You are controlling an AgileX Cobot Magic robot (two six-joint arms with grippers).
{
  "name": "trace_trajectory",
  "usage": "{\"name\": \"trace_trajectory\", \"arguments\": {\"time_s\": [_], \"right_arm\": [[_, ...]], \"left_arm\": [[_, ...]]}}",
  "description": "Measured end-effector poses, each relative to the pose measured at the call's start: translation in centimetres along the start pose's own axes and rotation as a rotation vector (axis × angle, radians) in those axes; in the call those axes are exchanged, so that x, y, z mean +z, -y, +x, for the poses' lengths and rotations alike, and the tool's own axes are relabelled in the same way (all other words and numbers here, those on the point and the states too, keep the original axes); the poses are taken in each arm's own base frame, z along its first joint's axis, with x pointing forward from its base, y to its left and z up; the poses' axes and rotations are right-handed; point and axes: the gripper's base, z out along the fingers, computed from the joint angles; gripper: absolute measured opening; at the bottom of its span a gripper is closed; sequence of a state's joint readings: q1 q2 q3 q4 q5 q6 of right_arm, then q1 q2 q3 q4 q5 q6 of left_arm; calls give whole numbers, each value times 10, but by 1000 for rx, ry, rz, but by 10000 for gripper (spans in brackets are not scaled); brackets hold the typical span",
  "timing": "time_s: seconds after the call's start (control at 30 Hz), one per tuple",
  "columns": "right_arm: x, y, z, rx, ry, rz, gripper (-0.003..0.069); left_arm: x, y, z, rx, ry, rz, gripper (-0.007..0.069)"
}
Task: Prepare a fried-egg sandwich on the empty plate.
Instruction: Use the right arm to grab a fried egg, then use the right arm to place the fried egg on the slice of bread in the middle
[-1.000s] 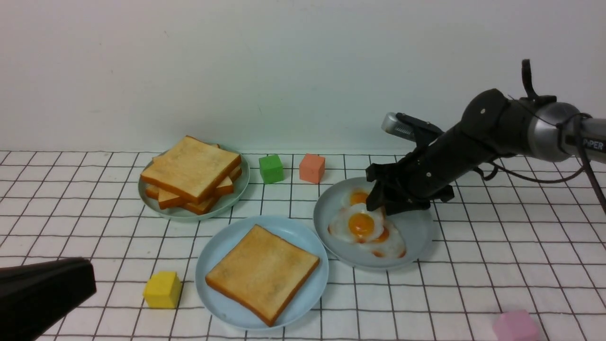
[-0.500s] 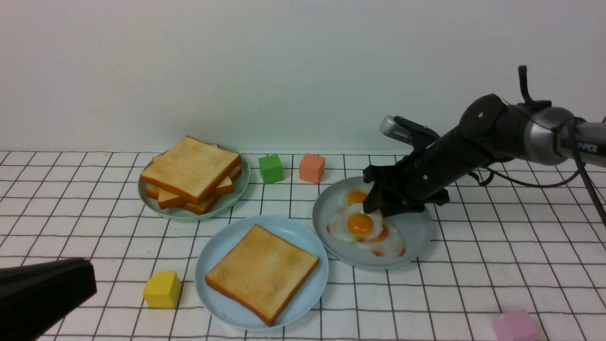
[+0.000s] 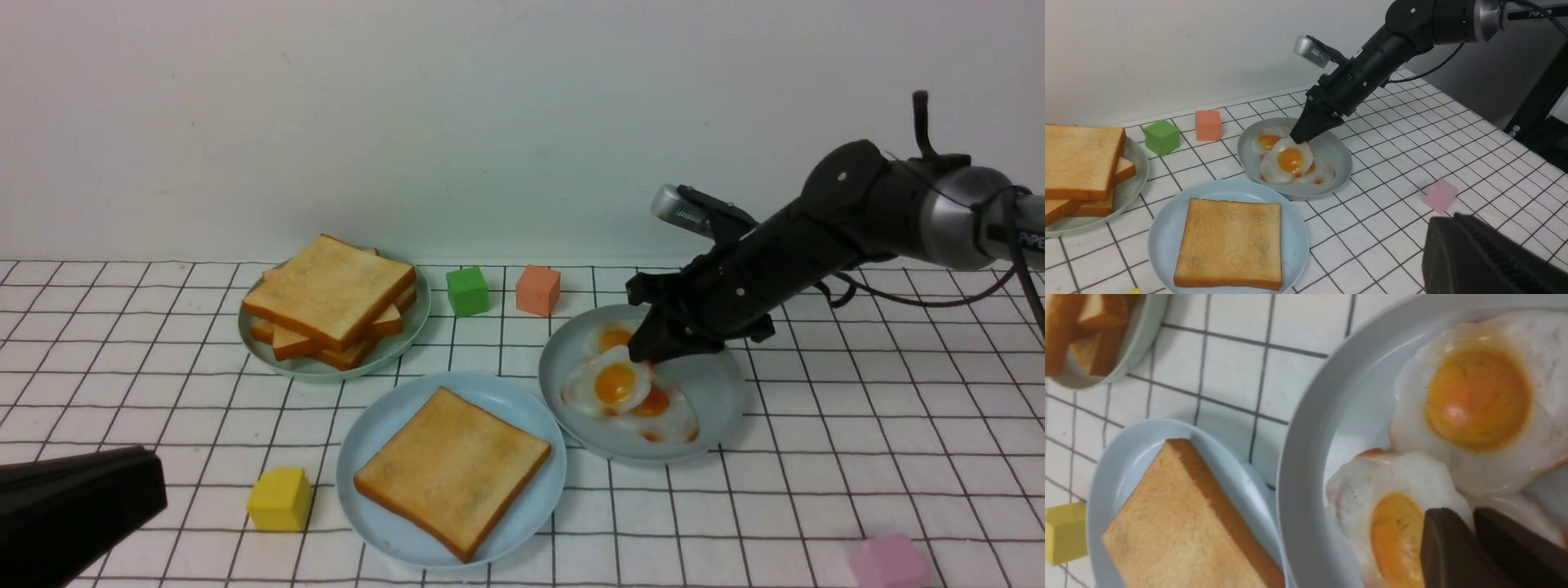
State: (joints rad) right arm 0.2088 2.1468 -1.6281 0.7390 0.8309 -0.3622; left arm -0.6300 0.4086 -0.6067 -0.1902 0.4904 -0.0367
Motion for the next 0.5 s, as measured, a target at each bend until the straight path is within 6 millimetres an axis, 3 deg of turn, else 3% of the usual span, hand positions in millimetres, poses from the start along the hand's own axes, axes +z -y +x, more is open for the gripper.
{"name": "trace_trajectory", "arguments": {"time_s": [0.27, 0.33, 0.4, 0.5], "right_arm": [[-61, -42, 3, -101, -8, -60, 80], [-82, -66, 15, -138, -8, -96, 80], [-84, -78, 23, -159, -13, -119, 80], [-57, -108, 54, -176, -58, -188, 80]], "left_arm": [[0, -3, 3, 45, -32, -27, -13], [0, -5, 4, 55, -48, -49, -13], [0, -5, 5, 51, -54, -58, -13], [-1, -9, 6, 30, -72, -98, -13]]}}
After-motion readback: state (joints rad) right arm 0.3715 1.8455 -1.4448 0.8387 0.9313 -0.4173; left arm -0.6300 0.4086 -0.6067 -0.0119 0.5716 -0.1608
